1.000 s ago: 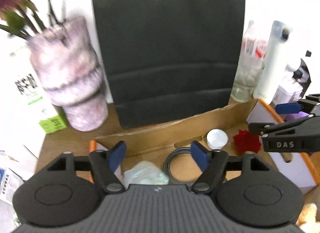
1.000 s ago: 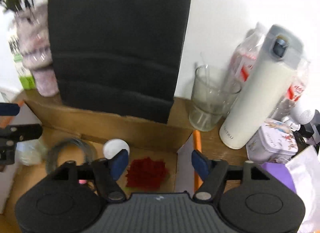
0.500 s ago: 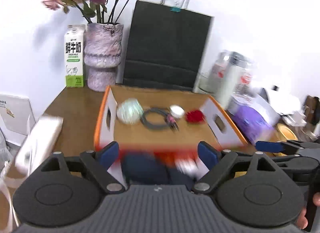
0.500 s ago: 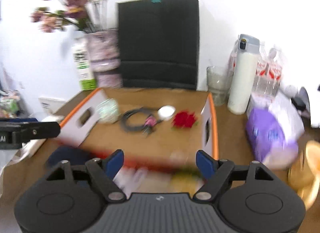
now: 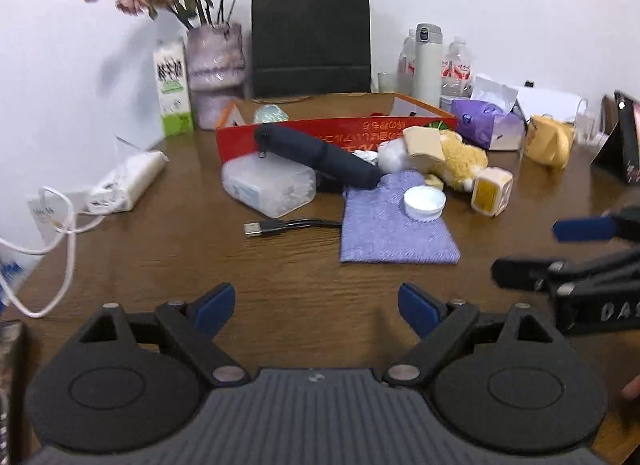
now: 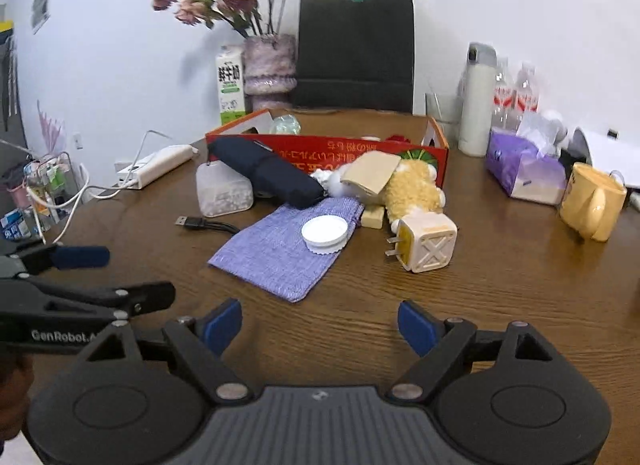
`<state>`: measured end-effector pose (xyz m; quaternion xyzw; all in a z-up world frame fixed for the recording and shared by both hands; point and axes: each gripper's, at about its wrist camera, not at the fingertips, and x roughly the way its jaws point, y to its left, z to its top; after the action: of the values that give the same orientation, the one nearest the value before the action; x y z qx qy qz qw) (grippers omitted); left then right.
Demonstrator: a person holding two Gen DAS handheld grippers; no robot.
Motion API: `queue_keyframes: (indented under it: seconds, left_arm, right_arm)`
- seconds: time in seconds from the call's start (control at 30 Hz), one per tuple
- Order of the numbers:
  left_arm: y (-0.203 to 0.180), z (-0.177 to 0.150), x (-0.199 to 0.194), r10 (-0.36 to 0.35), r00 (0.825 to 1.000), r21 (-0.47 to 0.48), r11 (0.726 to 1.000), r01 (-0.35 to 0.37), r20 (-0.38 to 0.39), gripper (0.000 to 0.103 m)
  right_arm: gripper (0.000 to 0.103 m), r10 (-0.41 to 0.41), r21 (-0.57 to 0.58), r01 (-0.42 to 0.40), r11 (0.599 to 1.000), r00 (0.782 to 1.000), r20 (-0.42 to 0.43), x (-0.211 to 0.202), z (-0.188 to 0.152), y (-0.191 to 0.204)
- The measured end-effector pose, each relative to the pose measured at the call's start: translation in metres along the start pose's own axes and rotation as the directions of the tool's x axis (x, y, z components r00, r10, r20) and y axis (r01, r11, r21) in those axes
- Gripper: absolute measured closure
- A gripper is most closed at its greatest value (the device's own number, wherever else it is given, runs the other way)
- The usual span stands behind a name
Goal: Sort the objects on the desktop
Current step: 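Withdraw both tools from the box back over the table, then grasp the white cap with the right gripper while the left grasps the navy umbrella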
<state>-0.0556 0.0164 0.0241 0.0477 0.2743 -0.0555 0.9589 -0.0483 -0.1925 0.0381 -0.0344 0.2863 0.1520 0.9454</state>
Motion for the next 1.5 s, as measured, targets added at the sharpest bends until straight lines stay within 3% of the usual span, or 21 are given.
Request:
queue_keyframes:
  seconds: [0.1, 0.23, 0.53, 0.8, 0.93, 1.1, 1.17, 1.2, 1.23, 1.27, 1.3, 1.33, 1.43, 1.5]
  left_arm:
    - [0.003, -0.007, 0.001, 0.016, 1.0, -0.02, 1.0, -0.016, -0.022, 0.012]
    - [0.005, -0.007, 0.004, 0.033, 0.999, -0.022, 0.999, -0.034, -0.041, 0.012]
    - [0.006, 0.0, 0.013, 0.016, 0.998, -0.021, 1.0, -0.017, -0.053, 0.011]
    - [0.031, 0.053, 0.057, 0.021, 1.0, -0.071, 0.997, -0.021, 0.005, 0.01]
    - [0.035, 0.091, 0.091, -0.075, 0.996, -0.058, 0.995, 0.078, 0.048, 0.004]
    - [0.04, 0.127, 0.14, -0.024, 0.999, -0.076, 0.997, 0.027, 0.041, 0.005]
    - [0.046, 0.132, 0.153, -0.056, 0.998, -0.107, 0.993, 0.059, 0.029, 0.016]
    - [0.05, 0.132, 0.157, -0.065, 0.998, -0.128, 0.989, 0.067, 0.021, 0.031]
    - [0.052, 0.131, 0.159, -0.045, 0.999, -0.148, 0.988, 0.048, 0.018, 0.054]
    - [0.054, 0.128, 0.159, -0.02, 1.0, -0.153, 0.988, 0.024, 0.023, 0.062]
    - [0.056, 0.126, 0.157, -0.031, 0.999, -0.154, 0.987, 0.036, 0.035, 0.069]
    - [0.059, 0.125, 0.153, -0.047, 0.998, -0.167, 0.984, 0.054, 0.047, 0.073]
    - [0.061, 0.126, 0.132, -0.062, 0.992, -0.208, 0.974, 0.084, 0.111, 0.081]
    - [0.055, 0.128, 0.113, -0.072, 0.983, -0.19, 0.976, 0.104, 0.169, 0.084]
  right_arm:
    - [0.012, 0.002, 0.027, -0.003, 1.0, 0.999, 0.033, -0.006, -0.007, -0.001]
    - [0.012, -0.041, 0.073, 0.04, 0.997, 0.999, 0.004, 0.001, -0.014, -0.004]
    - [0.012, -0.032, 0.112, 0.034, 0.993, 0.999, -0.016, 0.007, -0.014, -0.011]
    - [0.014, -0.059, 0.063, 0.059, 0.996, 0.998, -0.003, 0.026, 0.012, -0.019]
    - [0.016, -0.03, 0.045, 0.029, 0.999, 0.999, 0.023, 0.044, 0.034, -0.019]
    - [0.025, -0.022, -0.009, 0.022, 1.0, 1.0, 0.003, 0.081, 0.055, -0.007]
    - [0.026, -0.018, -0.032, 0.017, 0.999, 1.0, -0.006, 0.093, 0.059, -0.002]
    - [0.028, -0.031, -0.044, 0.031, 0.999, 0.999, -0.016, 0.1, 0.061, 0.001]
    - [0.03, -0.043, -0.055, 0.041, 0.998, 0.999, -0.028, 0.107, 0.061, 0.002]
    - [0.031, -0.049, -0.056, 0.046, 0.997, 0.998, -0.041, 0.113, 0.061, 0.002]
    - [0.038, -0.046, -0.045, 0.044, 0.998, 0.997, -0.06, 0.119, 0.06, 0.0]
    - [0.053, -0.04, -0.031, 0.038, 0.999, 0.996, -0.08, 0.124, 0.058, -0.002]
    - [0.063, -0.023, -0.022, 0.021, 1.0, 0.997, -0.075, 0.124, 0.055, -0.004]
    - [0.064, -0.021, -0.013, 0.02, 1.0, 0.997, -0.068, 0.122, 0.054, -0.005]
